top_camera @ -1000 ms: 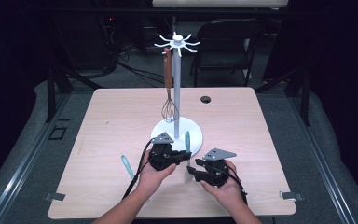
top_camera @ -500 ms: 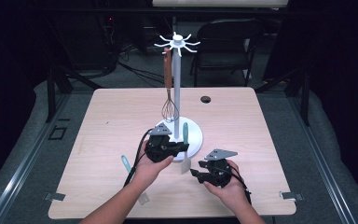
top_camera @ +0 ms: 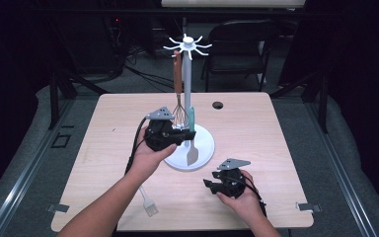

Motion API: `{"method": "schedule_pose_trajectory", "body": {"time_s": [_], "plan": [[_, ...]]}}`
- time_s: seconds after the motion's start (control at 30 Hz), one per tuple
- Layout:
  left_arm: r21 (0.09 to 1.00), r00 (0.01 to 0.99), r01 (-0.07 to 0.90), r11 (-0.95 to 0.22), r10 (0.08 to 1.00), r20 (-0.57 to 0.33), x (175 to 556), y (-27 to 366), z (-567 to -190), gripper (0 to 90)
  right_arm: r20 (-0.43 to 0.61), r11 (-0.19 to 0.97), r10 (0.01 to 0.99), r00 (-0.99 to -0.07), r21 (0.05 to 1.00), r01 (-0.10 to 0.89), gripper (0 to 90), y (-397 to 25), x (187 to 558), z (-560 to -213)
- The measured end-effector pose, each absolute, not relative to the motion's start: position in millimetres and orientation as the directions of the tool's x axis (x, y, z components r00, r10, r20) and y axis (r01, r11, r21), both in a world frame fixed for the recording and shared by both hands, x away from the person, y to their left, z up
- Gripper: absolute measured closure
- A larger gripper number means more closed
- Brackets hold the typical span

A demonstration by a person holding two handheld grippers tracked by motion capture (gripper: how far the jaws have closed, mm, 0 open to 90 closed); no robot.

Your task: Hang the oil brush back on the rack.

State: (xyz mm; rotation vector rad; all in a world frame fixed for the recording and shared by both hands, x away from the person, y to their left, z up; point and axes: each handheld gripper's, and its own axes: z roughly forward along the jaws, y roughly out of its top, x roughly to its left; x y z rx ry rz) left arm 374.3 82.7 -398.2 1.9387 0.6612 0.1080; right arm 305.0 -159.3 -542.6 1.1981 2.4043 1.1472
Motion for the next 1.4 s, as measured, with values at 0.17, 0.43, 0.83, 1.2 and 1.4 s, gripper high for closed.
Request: {"method": "schedule_pose_trajectory", "body": {"time_s": [0.17, 0.43, 0.83, 1.2, 1.4], "plan": [[0.878, 0.855, 0.373, -0.299, 0.478, -0.2, 380.0, 84.9, -368.2, 85.0, 0.148, 0.352, 0.756, -0.638, 0.73, 0.586, 52.7, -158.8, 305.2, -545.1], [0.887, 0.871, 0.347, -0.304, 0.454, -0.185, 389.3, 80.7, -329.8, 85.0, 0.149, 0.352, 0.756, -0.638, 0.73, 0.587, 52.7, -159.1, 306.2, -548.0], [0.892, 0.875, 0.356, -0.278, 0.436, -0.213, 404.6, 78.3, -298.4, 85.0, 0.151, 0.347, 0.762, -0.63, 0.726, 0.594, 52.7, -161.7, 307.6, -548.8], [0.878, 0.851, 0.408, -0.251, 0.453, -0.266, 419.6, 80.9, -302.4, 85.0, 0.149, 0.352, 0.759, -0.634, 0.725, 0.592, 52.5, -160.4, 307.2, -549.3], [0.874, 0.836, 0.428, -0.23, 0.468, -0.286, 426.2, 84.2, -306.2, 85.0, 0.148, 0.355, 0.758, -0.635, 0.724, 0.592, 52.5, -160.7, 307.6, -549.7]]}}
